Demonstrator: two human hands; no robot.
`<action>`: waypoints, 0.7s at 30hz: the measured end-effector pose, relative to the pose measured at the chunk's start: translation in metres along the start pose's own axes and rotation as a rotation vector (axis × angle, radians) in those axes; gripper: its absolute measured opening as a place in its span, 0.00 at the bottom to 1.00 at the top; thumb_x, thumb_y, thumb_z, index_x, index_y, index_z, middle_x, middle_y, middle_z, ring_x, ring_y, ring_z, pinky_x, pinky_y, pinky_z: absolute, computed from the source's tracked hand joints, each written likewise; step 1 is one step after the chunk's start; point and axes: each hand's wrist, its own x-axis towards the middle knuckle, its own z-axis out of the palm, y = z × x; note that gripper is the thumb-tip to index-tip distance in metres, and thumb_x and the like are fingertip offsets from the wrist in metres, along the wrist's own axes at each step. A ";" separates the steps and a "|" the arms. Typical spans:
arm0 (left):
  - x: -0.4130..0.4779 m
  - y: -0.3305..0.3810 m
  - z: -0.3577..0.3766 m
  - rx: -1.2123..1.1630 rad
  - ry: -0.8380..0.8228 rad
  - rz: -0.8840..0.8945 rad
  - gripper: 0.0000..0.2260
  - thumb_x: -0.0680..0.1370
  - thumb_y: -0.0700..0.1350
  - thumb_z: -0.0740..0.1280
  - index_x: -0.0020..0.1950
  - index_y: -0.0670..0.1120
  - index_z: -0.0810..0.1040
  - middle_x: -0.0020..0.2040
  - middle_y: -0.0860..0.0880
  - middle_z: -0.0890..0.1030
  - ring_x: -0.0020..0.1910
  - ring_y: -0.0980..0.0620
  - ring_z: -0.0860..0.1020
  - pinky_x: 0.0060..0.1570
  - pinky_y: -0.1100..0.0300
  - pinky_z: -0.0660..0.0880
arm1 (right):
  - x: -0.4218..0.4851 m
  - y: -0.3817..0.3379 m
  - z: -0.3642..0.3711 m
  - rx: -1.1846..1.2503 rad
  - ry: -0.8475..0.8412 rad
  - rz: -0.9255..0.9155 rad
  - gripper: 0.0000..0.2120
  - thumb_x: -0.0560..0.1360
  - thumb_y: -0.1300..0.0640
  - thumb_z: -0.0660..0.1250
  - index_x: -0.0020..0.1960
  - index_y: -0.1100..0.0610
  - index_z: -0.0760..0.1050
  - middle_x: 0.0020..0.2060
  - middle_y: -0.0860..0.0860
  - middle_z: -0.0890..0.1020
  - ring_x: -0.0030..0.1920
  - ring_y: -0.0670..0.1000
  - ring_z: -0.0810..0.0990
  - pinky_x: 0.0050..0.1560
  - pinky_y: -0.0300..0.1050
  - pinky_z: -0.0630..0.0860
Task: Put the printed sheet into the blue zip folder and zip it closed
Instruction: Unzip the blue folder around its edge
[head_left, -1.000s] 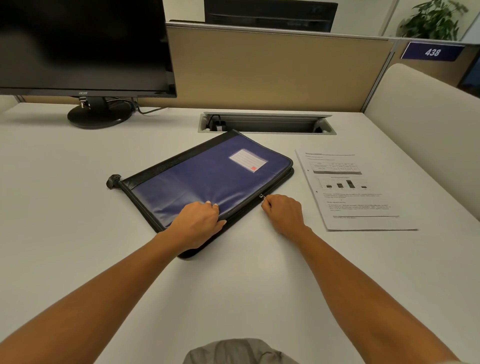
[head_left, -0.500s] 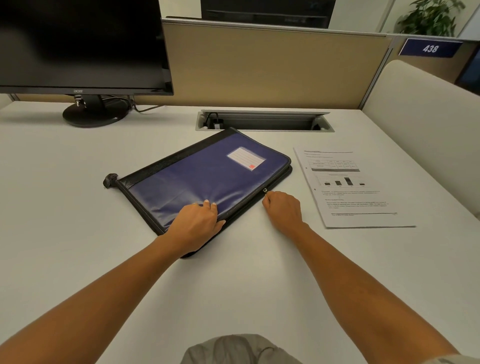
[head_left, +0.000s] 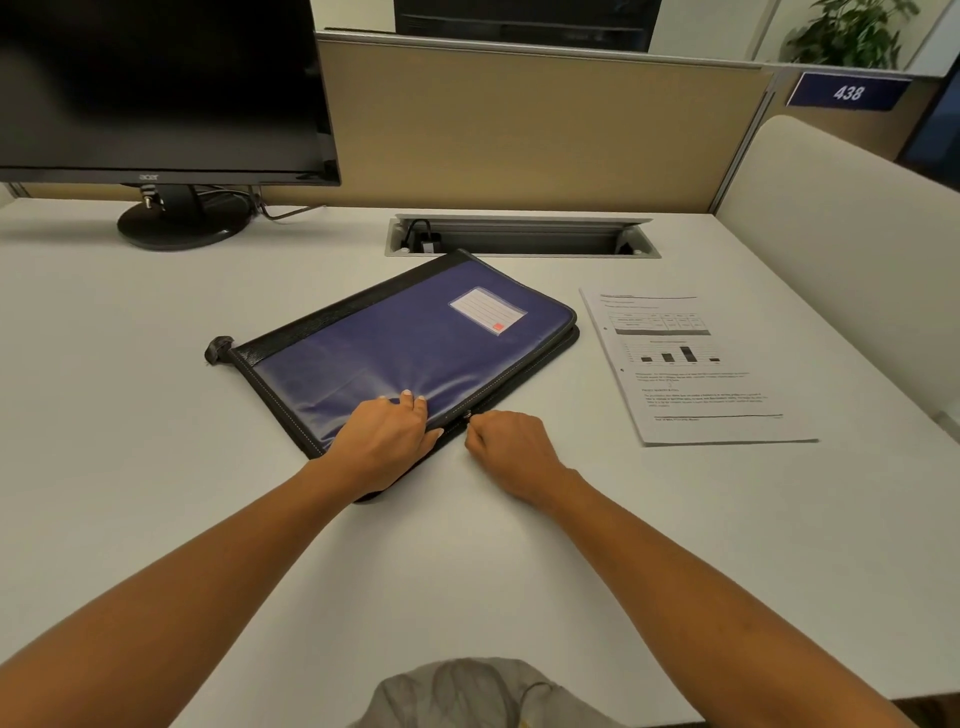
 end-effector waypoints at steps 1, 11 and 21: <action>0.000 0.000 0.000 -0.001 -0.003 -0.001 0.25 0.81 0.55 0.47 0.73 0.40 0.58 0.73 0.40 0.64 0.65 0.42 0.71 0.60 0.52 0.71 | -0.002 -0.004 0.000 0.000 -0.006 -0.026 0.12 0.78 0.56 0.54 0.35 0.55 0.63 0.37 0.58 0.79 0.36 0.57 0.73 0.36 0.46 0.62; 0.001 -0.001 0.003 0.004 0.020 -0.015 0.27 0.80 0.59 0.49 0.72 0.42 0.59 0.72 0.42 0.65 0.65 0.43 0.72 0.55 0.52 0.74 | -0.012 -0.031 0.005 0.007 -0.020 -0.169 0.14 0.78 0.56 0.54 0.41 0.62 0.74 0.40 0.60 0.81 0.39 0.60 0.77 0.36 0.46 0.62; -0.021 -0.035 0.016 -0.181 0.136 0.088 0.49 0.60 0.77 0.29 0.74 0.55 0.57 0.75 0.55 0.59 0.72 0.55 0.62 0.49 0.62 0.73 | -0.014 -0.030 0.002 0.046 -0.026 -0.114 0.12 0.78 0.56 0.55 0.37 0.58 0.69 0.40 0.59 0.80 0.40 0.60 0.76 0.37 0.47 0.62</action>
